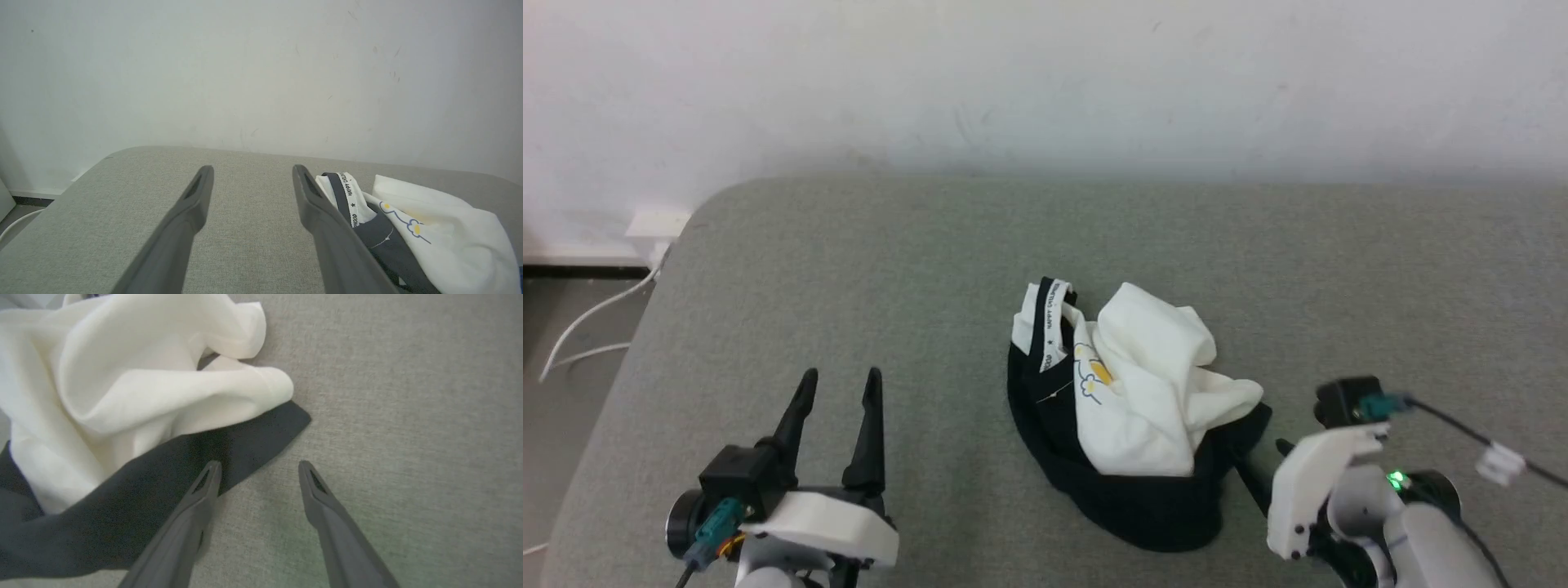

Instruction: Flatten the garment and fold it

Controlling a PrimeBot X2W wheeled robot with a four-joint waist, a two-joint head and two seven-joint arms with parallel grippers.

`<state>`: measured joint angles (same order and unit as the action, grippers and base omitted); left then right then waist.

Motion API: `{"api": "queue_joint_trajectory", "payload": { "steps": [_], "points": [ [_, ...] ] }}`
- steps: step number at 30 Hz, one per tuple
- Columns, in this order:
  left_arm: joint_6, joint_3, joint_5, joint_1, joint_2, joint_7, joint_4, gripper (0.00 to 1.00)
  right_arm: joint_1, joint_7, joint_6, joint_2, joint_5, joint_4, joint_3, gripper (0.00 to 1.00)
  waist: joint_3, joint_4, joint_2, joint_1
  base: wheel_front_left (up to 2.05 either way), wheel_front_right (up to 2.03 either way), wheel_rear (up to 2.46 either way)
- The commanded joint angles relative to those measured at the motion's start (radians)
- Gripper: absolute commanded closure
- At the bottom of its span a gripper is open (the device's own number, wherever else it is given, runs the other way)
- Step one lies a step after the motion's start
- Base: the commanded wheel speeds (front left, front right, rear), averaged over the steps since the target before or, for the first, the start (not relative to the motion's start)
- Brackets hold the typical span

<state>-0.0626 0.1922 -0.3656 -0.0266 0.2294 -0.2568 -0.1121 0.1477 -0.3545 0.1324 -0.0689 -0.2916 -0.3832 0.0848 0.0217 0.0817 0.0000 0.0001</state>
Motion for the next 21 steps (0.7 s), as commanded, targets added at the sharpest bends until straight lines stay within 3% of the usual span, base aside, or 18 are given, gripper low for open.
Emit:
{"api": "queue_joint_trajectory", "payload": {
  "steps": [1, 12, 13, 14, 15, 18, 21],
  "points": [
    [0.007, 0.005, 0.013, -0.026, -0.009, -0.004, 0.009, 0.0, 0.07, -0.072, -0.002, -0.021, -0.038, -0.048, 0.035, 0.0, 0.037, 0.037, 0.0, -0.0001, 0.0, 0.0, 0.0],
    [0.015, 0.002, 0.029, -0.068, -0.043, -0.005, 0.011, 0.0, 0.239, -0.266, -0.002, -0.049, -0.087, -0.284, 0.111, 0.0, 0.088, 0.084, 0.0, -0.0001, 0.0, 0.0, 0.0],
    [0.016, -0.001, 0.03, -0.069, -0.046, -0.005, 0.01, 0.0, 0.241, -0.288, -0.002, -0.046, -0.096, -0.306, 0.117, 0.54, 0.089, 0.086, 0.0, -0.0001, 0.0, 0.0, 0.0],
    [0.016, -0.004, 0.031, -0.07, -0.049, -0.005, 0.009, 0.0, 0.241, -0.305, -0.002, -0.04, -0.112, -0.321, 0.12, 0.91, 0.09, 0.087, 0.0, -0.0001, 0.0, 0.0, 0.0],
    [0.017, -0.007, 0.032, -0.069, -0.052, -0.005, 0.008, 0.0, 0.241, -0.32, -0.002, -0.036, -0.123, -0.332, 0.127, 1.0, 0.089, 0.087, 0.0, -0.0001, 0.0, 0.0, 0.0],
    [0.018, -0.019, 0.034, -0.065, -0.058, -0.005, 0.003, 0.0, 0.248, -0.324, -0.002, -0.035, -0.147, -0.336, 0.149, 1.0, 0.088, 0.077, 0.0, -0.0001, 0.0, 0.0, 0.0],
    [0.018, -0.027, 0.04, -0.059, -0.06, -0.005, -0.003, 0.0, 0.262, -0.249, -0.002, -0.055, -0.149, -0.293, 0.153, 1.0, 0.077, 0.062, 0.0, -0.0001, 0.0, 0.0, 0.0]
  ]
}}
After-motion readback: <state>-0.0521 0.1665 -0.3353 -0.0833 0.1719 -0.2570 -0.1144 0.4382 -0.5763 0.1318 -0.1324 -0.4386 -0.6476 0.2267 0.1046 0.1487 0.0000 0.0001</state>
